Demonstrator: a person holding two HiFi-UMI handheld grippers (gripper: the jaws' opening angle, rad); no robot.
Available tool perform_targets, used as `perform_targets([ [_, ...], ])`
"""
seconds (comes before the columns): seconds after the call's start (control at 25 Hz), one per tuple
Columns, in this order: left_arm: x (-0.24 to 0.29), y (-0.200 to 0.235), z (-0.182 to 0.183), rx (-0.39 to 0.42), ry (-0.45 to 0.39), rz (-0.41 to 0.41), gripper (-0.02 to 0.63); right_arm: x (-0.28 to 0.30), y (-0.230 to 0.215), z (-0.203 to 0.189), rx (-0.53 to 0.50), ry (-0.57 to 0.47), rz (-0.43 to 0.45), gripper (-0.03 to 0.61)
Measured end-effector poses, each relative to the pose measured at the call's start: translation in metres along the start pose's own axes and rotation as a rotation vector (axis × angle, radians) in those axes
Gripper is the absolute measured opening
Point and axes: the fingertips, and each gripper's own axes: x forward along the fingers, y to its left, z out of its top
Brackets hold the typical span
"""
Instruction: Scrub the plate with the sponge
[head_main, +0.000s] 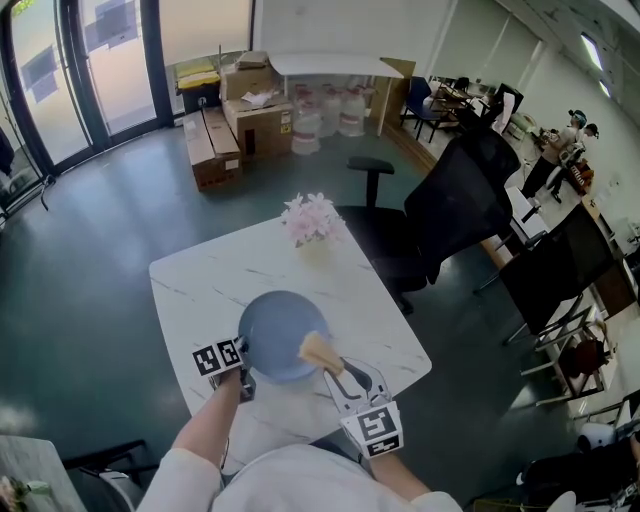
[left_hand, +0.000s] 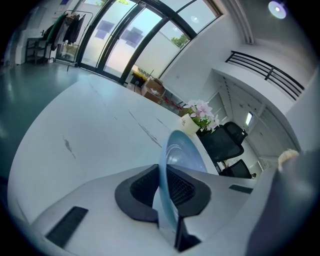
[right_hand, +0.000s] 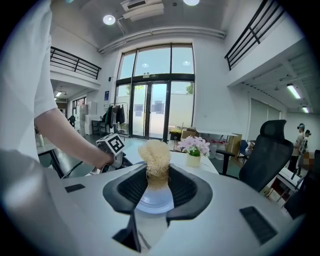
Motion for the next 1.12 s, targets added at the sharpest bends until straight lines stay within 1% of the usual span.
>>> perform_targets([
  [0.32,0.014,0.014,-0.012,0.008,0.064,0.076,0.043,-0.004,-0.006,-0.002,0.009,0.005,-0.010,0.140],
  [0.6,0.021,0.025,-0.022,0.002,0.112,0.117,0.043,-0.008,-0.010,-0.003,0.022,0.006,-0.020,0.140],
  [0.84,0.023,0.025,-0.021,0.043,0.115,0.137,0.043,-0.008,-0.008,-0.006,0.028,0.007,-0.013,0.140],
  [1.0,0.022,0.025,-0.022,0.050,0.112,0.125,0.044,-0.007,-0.007,-0.005,0.030,0.001,-0.008,0.140],
  [1.04,0.022,0.025,-0.022,0.050,0.112,0.116,0.048,-0.007,-0.007,-0.004,0.030,-0.001,-0.008,0.140],
  [1.08,0.022,0.024,-0.021,0.046,0.110,0.105,0.070,-0.007,-0.007,-0.004,0.030,-0.003,-0.008,0.140],
  [1.12,0.021,0.024,-0.021,0.038,0.107,0.089,0.127,-0.007,-0.007,-0.004,0.031,-0.003,-0.009,0.140],
])
